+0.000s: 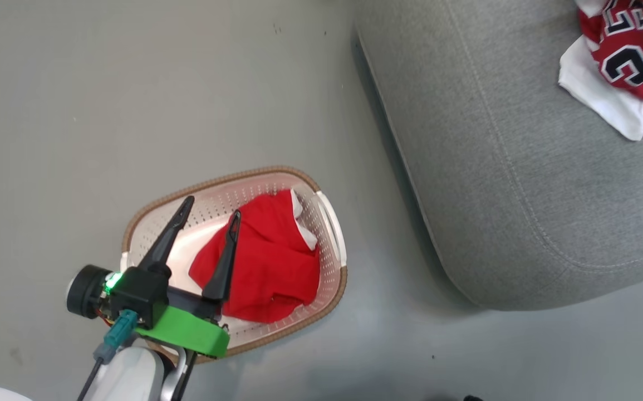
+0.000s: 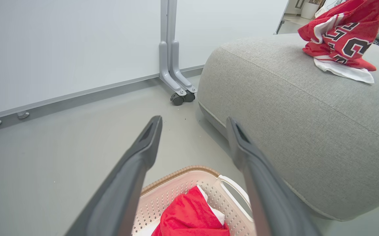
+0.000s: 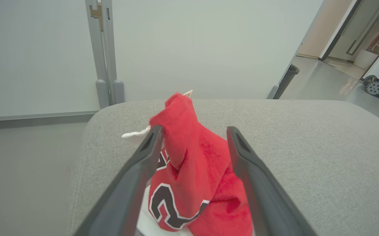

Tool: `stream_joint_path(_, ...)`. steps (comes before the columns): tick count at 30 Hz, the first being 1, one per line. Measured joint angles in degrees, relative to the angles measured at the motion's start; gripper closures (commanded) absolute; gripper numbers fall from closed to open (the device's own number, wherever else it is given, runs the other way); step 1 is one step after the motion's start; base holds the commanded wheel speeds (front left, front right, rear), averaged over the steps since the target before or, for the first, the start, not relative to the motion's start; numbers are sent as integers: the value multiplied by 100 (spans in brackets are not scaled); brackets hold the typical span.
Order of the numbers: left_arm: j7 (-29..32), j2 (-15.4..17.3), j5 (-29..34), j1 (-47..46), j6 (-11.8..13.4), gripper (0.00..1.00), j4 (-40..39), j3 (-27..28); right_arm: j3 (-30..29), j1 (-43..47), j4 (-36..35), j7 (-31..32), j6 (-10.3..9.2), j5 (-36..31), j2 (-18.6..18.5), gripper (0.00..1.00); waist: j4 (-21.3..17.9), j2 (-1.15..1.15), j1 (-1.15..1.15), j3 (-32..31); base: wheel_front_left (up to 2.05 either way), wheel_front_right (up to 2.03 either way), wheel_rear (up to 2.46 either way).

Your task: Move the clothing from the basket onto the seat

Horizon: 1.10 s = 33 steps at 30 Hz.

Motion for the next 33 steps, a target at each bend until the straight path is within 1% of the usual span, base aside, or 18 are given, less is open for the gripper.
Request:
stream_joint_path(4, 0, -180, -5, 172, 0, 0, 35, 58, 435, 220, -335, 0, 0, 248, -207, 0, -32, 0, 0, -407, 0, 0, 0)
stream_joint_path(8, 0, -309, -5, 315, 0, 0, 35, 157, 548, 394, -715, 0, 0, 479, -355, 0, -63, 0, 0, -815, 0, 0, 0)
stream_joint_path(13, -1, -483, 31, 549, 0, 0, -36, 438, 174, 699, -1454, -1, 0, 714, -315, 0, -92, 0, 0, -1310, 0, 0, 0)
stream_joint_path(17, -1, -563, 47, 689, 0, 0, -114, 528, 102, 1100, -2114, -1, 0, 676, -244, 0, -95, 0, 0, -1618, 0, 0, 0)
stream_joint_path(19, 0, -591, 64, 763, 0, 0, -137, 546, 59, 1328, -2605, -2, 0, 647, -200, 0, -89, 0, -1, -1796, 0, 0, 0)
stream_joint_path(21, 0, -611, 77, 800, 0, 0, -142, 546, -29, 1512, -2920, -2, 0, 578, -169, 0, -78, 0, 0, -1924, 0, 0, 0)
stream_joint_path(23, -1, -630, 88, 826, 0, 0, -162, 553, -153, 1722, -3244, -2, -1, 542, -82, 0, -58, 0, -1, -2045, 0, 0, 0)
stream_joint_path(27, -1, -677, 89, 905, 0, 0, -178, 594, -191, 2158, -3778, -2, 0, 416, 165, 0, -5, 0, 0, -2207, 0, 0, 0)
stream_joint_path(33, -1, -738, 93, 1001, 0, 0, -178, 670, -371, 2993, -4369, -2, -1, 291, 691, 0, 168, 0, 0, -2359, 0, 0, 0)
